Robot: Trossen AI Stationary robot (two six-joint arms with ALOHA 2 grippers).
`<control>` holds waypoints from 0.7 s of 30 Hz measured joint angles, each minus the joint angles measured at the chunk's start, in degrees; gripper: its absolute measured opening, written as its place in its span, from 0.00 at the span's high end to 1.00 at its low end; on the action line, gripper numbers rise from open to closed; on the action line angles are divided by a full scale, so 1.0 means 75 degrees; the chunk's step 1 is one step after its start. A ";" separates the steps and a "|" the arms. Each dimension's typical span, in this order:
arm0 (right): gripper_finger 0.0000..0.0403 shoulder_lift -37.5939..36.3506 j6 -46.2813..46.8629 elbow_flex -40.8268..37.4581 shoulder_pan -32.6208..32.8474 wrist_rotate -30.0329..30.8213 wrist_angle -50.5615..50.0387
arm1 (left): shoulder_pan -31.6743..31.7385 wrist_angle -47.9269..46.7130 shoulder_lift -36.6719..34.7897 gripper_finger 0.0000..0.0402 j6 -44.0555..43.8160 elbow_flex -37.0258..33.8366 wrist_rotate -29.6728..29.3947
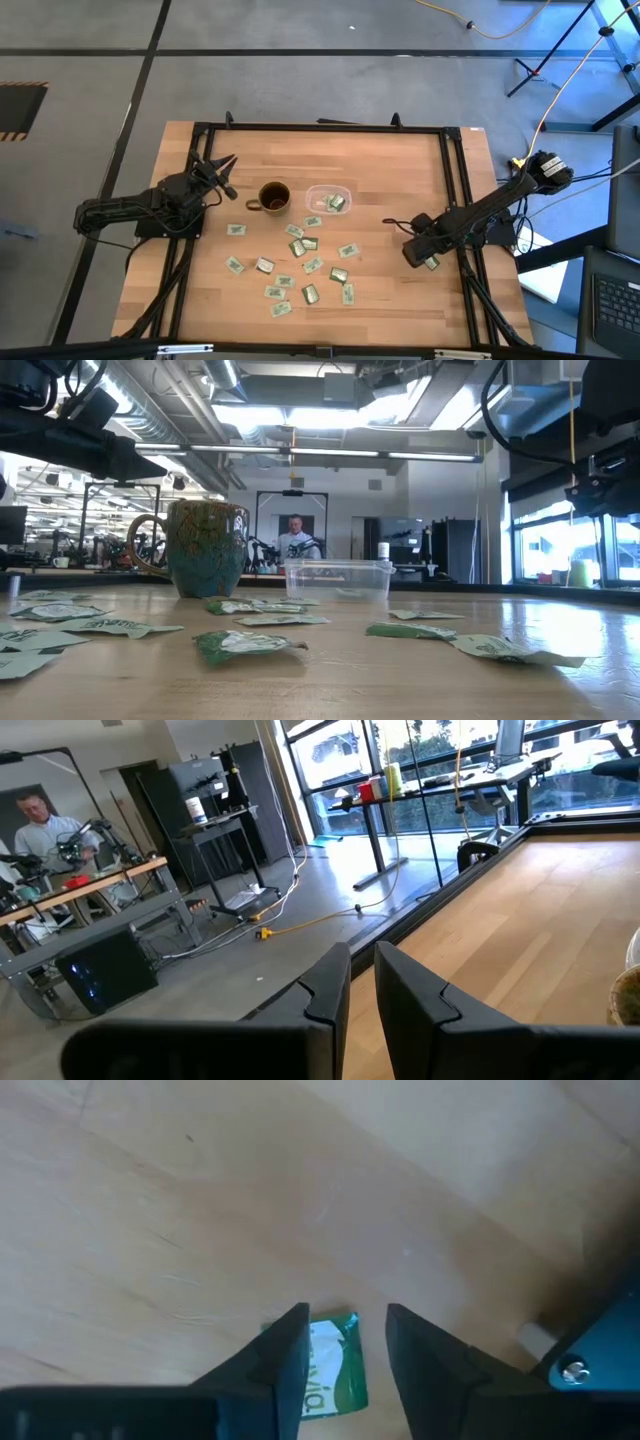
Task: Pick and place items into bin
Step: Put the green truvia pack into the transparent bin
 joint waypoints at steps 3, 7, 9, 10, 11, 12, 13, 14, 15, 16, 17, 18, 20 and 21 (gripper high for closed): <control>0.66 0.0000 0.0028 0.0003 0.0098 0.0156 -0.0301 | -0.0002 0.0000 0.0000 0.89 -0.0020 0.0000 0.0000; 0.66 -0.0023 0.0379 0.0000 0.0188 0.0213 -0.0857 | 0.0000 0.0000 0.0000 0.89 -0.0020 0.0000 -0.0001; 0.66 -0.0107 0.0469 0.0000 0.0221 0.0216 -0.0554 | -0.0002 0.0000 0.0000 0.89 -0.0023 -0.0001 -0.0001; 0.66 -0.0141 0.0458 0.0000 0.0247 0.0233 -0.0398 | 0.0000 0.0000 0.0000 0.89 -0.0020 -0.0002 0.0000; 0.66 -0.0188 0.0433 0.0005 0.0289 0.0294 -0.0376 | -0.0002 0.0002 0.0000 0.89 -0.0020 0.0000 -0.0003; 0.66 -0.0255 0.0450 0.0006 0.0323 0.0337 -0.0502 | 0.0000 0.0000 0.0000 0.89 -0.0020 0.0000 -0.0003; 0.66 -0.0330 0.0525 0.0004 0.0364 0.0336 -0.0661 | -0.0002 0.0000 0.0000 0.89 -0.0017 -0.0001 -0.0002; 0.66 -0.0429 0.0594 0.0000 0.0404 0.0338 -0.0780 | -0.0003 0.0000 0.0000 0.89 -0.0017 0.0000 -0.0003; 0.66 -0.0560 0.0604 0.0000 0.0434 0.0351 -0.0814 | 0.0000 0.0000 0.0000 0.89 -0.0017 0.0000 -0.0003; 0.66 -0.0714 0.0640 0.0000 0.0453 0.0362 -0.0844 | 0.0000 0.0000 0.0000 0.89 -0.0017 0.0000 -0.0001; 0.66 -0.0876 0.0751 0.0000 0.0455 0.0362 -0.0860 | 0.0000 0.0000 0.0000 0.89 -0.0015 0.0000 0.0000; 0.66 -0.1048 0.0865 0.0000 0.0455 0.0362 -0.0870 | 0.0000 0.0003 0.0000 0.89 -0.0017 0.0000 0.0003; 0.66 -0.1295 0.0981 0.0000 0.0455 0.0474 -0.0662 | 0.0000 0.0000 0.0000 0.89 -0.0019 0.0000 0.0006; 0.66 -0.1356 0.0985 0.0000 0.0455 0.0579 -0.0488 | -0.0003 0.0000 0.0000 0.89 -0.0017 0.0000 0.0006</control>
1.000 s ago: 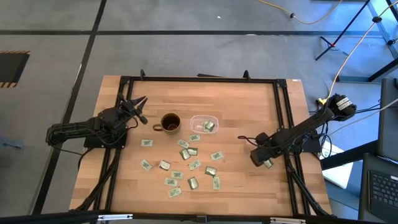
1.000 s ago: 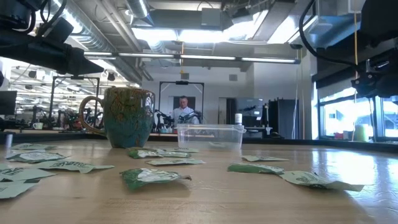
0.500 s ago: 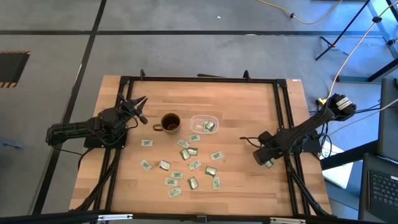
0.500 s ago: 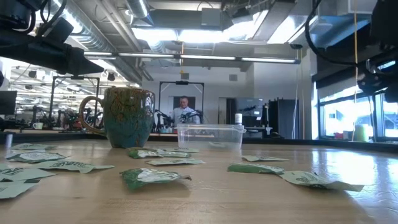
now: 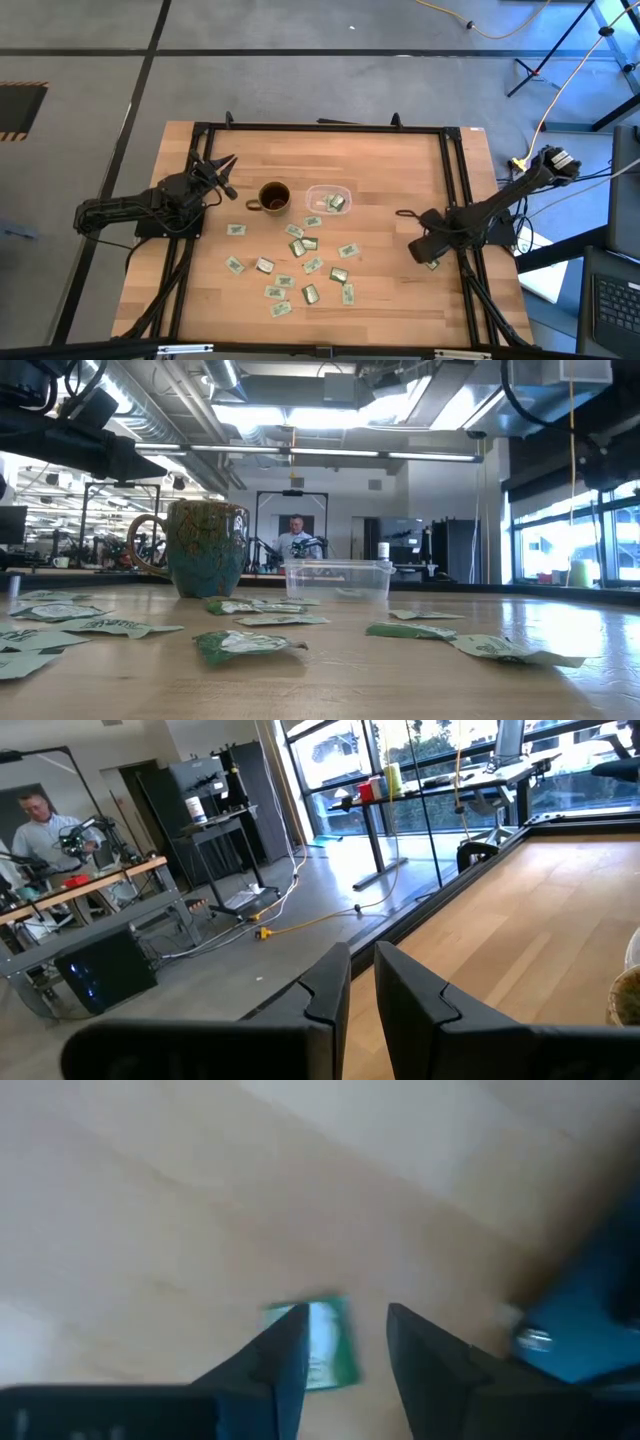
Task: Pick and place items into bin
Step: Put the green truvia pack into the transparent bin
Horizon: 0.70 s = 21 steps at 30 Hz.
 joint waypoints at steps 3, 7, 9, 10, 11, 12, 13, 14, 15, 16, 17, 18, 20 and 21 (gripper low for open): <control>0.66 0.0036 -0.0017 0.0003 0.0000 0.0168 0.0154 | 0.0002 0.0001 0.0000 0.89 -0.0003 -0.0002 0.0002; 0.66 0.0228 0.0017 0.0003 0.0083 0.0170 0.0178 | 0.0000 0.0000 0.0000 0.89 -0.0003 0.0000 0.0006; 0.66 0.0328 0.0020 0.0000 0.0114 0.0171 0.0473 | 0.0000 0.0000 0.0000 0.89 -0.0004 0.0000 0.0006; 0.66 0.0366 0.0017 0.0000 0.0134 0.0175 0.0649 | 0.0000 0.0002 0.0000 0.89 -0.0003 0.0000 0.0006; 0.66 0.0411 0.0012 0.0003 0.0150 0.0183 0.0742 | 0.0001 0.0001 0.0000 0.89 -0.0003 0.0000 0.0006; 0.66 0.0465 0.0005 0.0001 0.0152 0.0185 0.0770 | 0.0002 0.0000 0.0000 0.89 -0.0003 0.0000 0.0006; 0.66 0.0526 0.0000 0.0003 0.0156 0.0182 0.0772 | 0.0002 0.0003 0.0000 0.89 -0.0003 0.0000 0.0009; 0.66 0.0589 0.0000 0.0003 0.0188 0.0182 0.0769 | 0.0003 0.0001 0.0000 0.89 -0.0003 0.0000 0.0009; 0.66 0.0656 0.0000 0.0003 0.0224 0.0185 0.0754 | 0.0003 0.0003 0.0000 0.89 -0.0003 0.0000 0.0009; 0.66 0.0740 0.0000 0.0003 0.0270 0.0183 0.0735 | 0.0003 0.0003 0.0000 0.89 -0.0003 0.0000 0.0009; 0.66 0.0831 -0.0003 0.0001 0.0308 0.0179 0.0741 | 0.0000 0.0001 0.0000 0.89 -0.0003 0.0000 0.0009; 0.66 0.0919 -0.0003 0.0002 0.0349 0.0179 0.0749 | 0.0003 0.0002 0.0000 0.89 -0.0006 -0.0001 0.0011; 0.66 0.1104 0.0003 0.0002 0.0429 0.0174 0.0757 | 0.0003 0.0001 0.0000 0.89 -0.0004 -0.0001 0.0012; 0.66 0.1193 0.0015 0.0000 0.0456 0.0146 0.0755 | 0.0002 0.0000 0.0000 0.89 -0.0005 0.0000 0.0015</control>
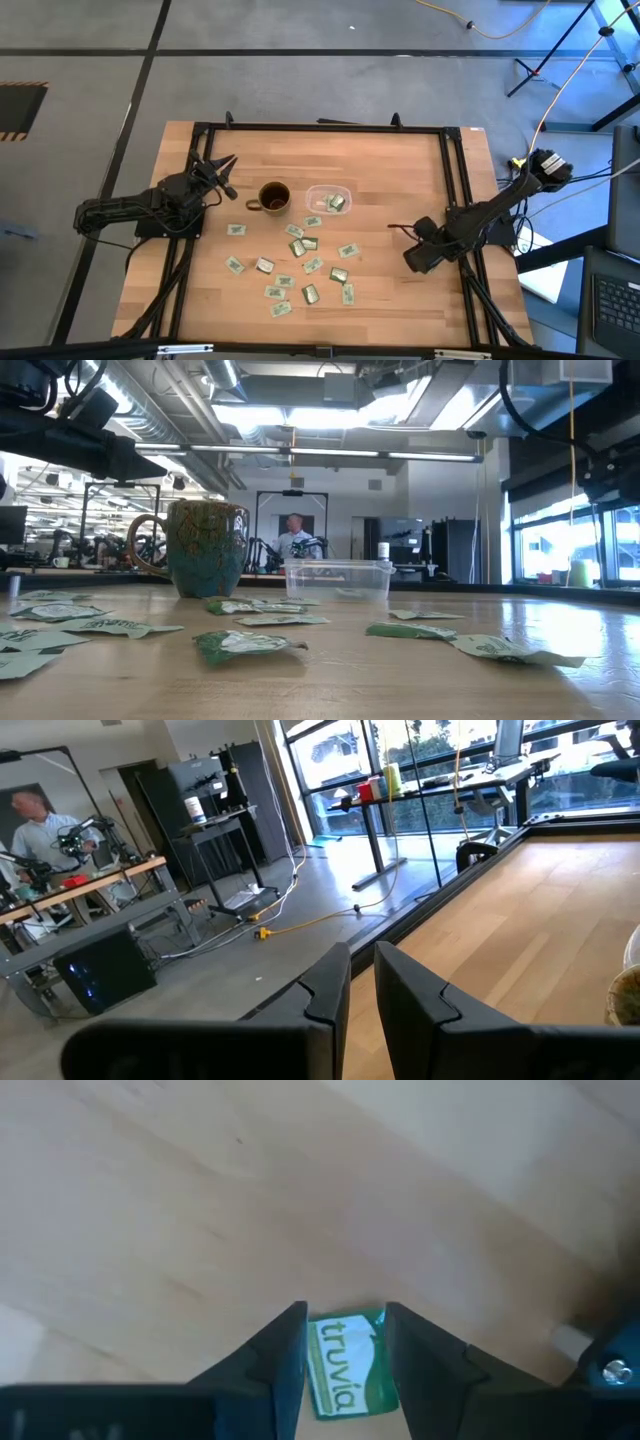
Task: Pick and place items into bin
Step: Put the green truvia pack into the transparent bin
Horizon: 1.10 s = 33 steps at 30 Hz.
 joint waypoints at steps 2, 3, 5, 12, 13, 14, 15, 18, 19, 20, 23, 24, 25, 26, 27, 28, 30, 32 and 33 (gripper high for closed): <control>0.66 0.0128 0.0033 0.0002 0.0022 -0.0117 0.0005 | 0.0001 0.0001 0.0000 0.89 0.0002 0.0000 0.0000; 0.66 0.0190 0.0110 0.0001 0.0022 -0.0142 0.0017 | 0.0000 0.0001 0.0000 0.89 -0.0001 -0.0001 0.0000; 0.66 0.0266 0.0320 0.0001 0.0022 -0.0165 0.0020 | -0.0002 0.0002 0.0000 0.89 -0.0001 0.0000 0.0000; 0.66 0.0456 0.0569 0.0003 0.0019 -0.0371 0.0218 | 0.0001 0.0001 0.0000 0.89 -0.0001 -0.0001 0.0003; 0.66 0.0479 0.0661 0.0001 0.0021 -0.0387 0.0212 | 0.0001 0.0003 0.0000 0.89 -0.0001 0.0000 0.0003; 0.66 0.0521 0.0774 0.0003 0.0028 -0.0393 0.0207 | -0.0002 0.0003 0.0000 0.89 -0.0001 0.0000 0.0003; 0.66 0.0562 0.0824 0.0000 0.0037 -0.0390 0.0207 | 0.0001 0.0001 0.0000 0.89 0.0002 -0.0002 0.0003; 0.66 0.0646 0.0984 0.0003 0.0043 -0.0398 0.0249 | -0.0001 0.0000 0.0000 0.89 0.0002 0.0000 0.0003; 0.66 0.0674 0.1011 0.0000 0.0043 -0.0398 0.0286 | 0.0000 0.0003 0.0000 0.89 0.0002 -0.0001 0.0003; 0.66 0.0689 0.1024 0.0000 0.0040 -0.0420 0.0340 | 0.0001 0.0003 0.0000 0.89 0.0002 -0.0002 0.0003; 0.68 0.0785 0.1131 0.0000 0.0041 -0.0565 0.0415 | 0.0001 0.0001 0.0000 0.89 0.0002 0.0000 0.0003; 0.70 0.0820 0.1196 0.0002 0.0043 -0.0581 0.0421 | 0.0001 0.0002 0.0000 0.89 0.0002 0.0000 0.0003; 0.71 0.0861 0.1208 0.0001 0.0043 -0.0594 0.0438 | 0.0001 0.0000 0.0000 0.89 0.0005 0.0000 0.0003; 0.73 0.0913 0.1208 0.0002 0.0043 -0.0599 0.0472 | 0.0000 0.0000 0.0000 0.89 0.0003 0.0000 0.0003; 0.74 0.0965 0.1200 0.0000 0.0042 -0.0597 0.0527 | 0.0001 0.0000 0.0000 0.89 0.0002 0.0000 0.0003; 0.75 0.0997 0.1195 0.0000 0.0040 -0.0597 0.0605 | 0.0001 0.0003 0.0000 0.89 0.0002 0.0000 0.0003; 0.78 0.1067 0.1192 0.0003 0.0043 -0.0597 0.0693 | -0.0001 0.0003 0.0000 0.89 0.0005 0.0000 0.0003; 0.80 0.1108 0.1185 0.0008 0.0043 -0.0600 0.0725 | 0.0000 0.0001 0.0000 0.89 0.0005 0.0000 0.0003; 0.80 0.1125 0.1181 0.0013 0.0043 -0.0600 0.0731 | 0.0001 0.0002 0.0000 0.89 0.0005 -0.0001 0.0003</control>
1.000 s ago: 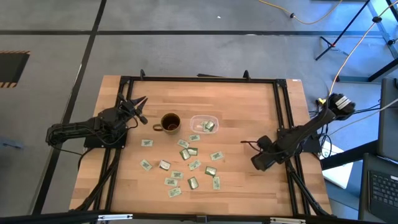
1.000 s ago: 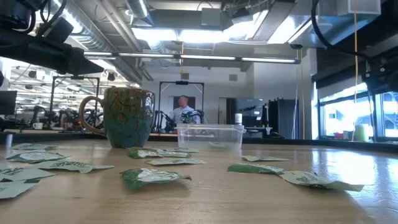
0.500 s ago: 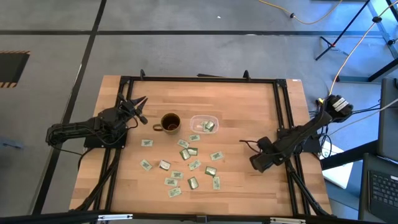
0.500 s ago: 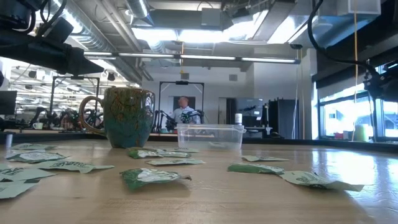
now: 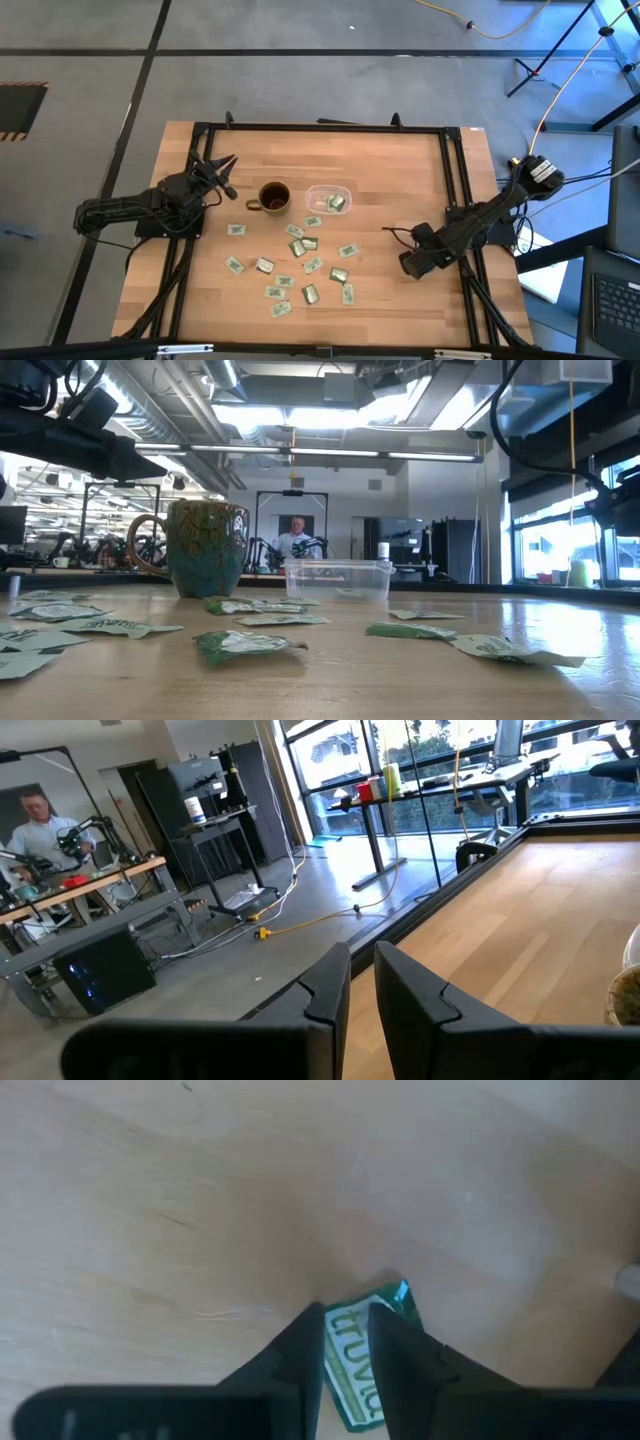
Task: Pick and place items into bin
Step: Put the green truvia pack into the transparent bin
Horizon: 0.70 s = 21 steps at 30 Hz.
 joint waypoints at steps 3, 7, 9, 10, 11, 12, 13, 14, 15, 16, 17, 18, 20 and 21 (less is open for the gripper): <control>0.83 0.0003 -0.0006 0.0001 -0.0003 -0.0030 0.0002 | 0.0000 0.0000 0.0000 0.89 0.0000 -0.0001 0.0000; 0.87 0.0008 -0.0015 0.0001 -0.0003 -0.0048 -0.0005 | -0.0001 0.0001 0.0000 0.89 0.0000 -0.0001 0.0000; 0.89 0.0008 -0.0015 0.0001 -0.0001 -0.0052 -0.0027 | -0.0003 0.0001 0.0000 0.89 0.0000 0.0001 0.0000; 0.90 0.0008 -0.0020 0.0001 -0.0003 -0.0055 -0.0046 | -0.0003 0.0001 0.0000 0.89 0.0002 0.0001 0.0000; 0.91 0.0008 -0.0032 -0.0002 -0.0002 -0.0055 -0.0063 | 0.0000 -0.0001 0.0000 0.89 0.0000 0.0000 0.0000; 0.93 0.0008 -0.0056 -0.0002 0.0000 -0.0055 -0.0084 | 0.0000 0.0000 0.0000 0.89 0.0000 0.0001 0.0000; 0.94 0.0008 -0.0156 -0.0002 -0.0002 -0.0055 -0.0105 | 0.0000 0.0001 0.0000 0.89 0.0000 0.0001 0.0000; 0.95 0.0008 -0.0235 -0.0002 0.0000 -0.0045 -0.0121 | -0.0002 0.0001 0.0000 0.89 0.0000 0.0001 0.0000; 0.96 0.0008 -0.0301 -0.0002 -0.0001 -0.0028 -0.0129 | 0.0000 0.0000 0.0000 0.89 0.0000 0.0001 0.0000; 0.97 0.0008 -0.0364 -0.0002 -0.0003 -0.0020 -0.0132 | -0.0001 0.0000 0.0000 0.89 0.0000 0.0001 0.0000; 0.98 0.0008 -0.0388 -0.0002 -0.0003 -0.0017 -0.0134 | -0.0001 0.0001 0.0000 0.89 0.0000 0.0001 0.0000; 0.99 0.0008 -0.0394 -0.0002 -0.0003 -0.0006 -0.0137 | 0.0000 0.0001 0.0000 0.89 0.0000 0.0001 0.0000; 0.99 0.0006 -0.0397 0.0000 -0.0001 0.0002 -0.0139 | 0.0000 0.0001 0.0000 0.89 -0.0001 0.0001 0.0000; 0.99 0.0006 -0.0397 0.0001 -0.0002 0.0003 -0.0140 | 0.0000 0.0001 0.0000 0.89 -0.0001 0.0001 0.0000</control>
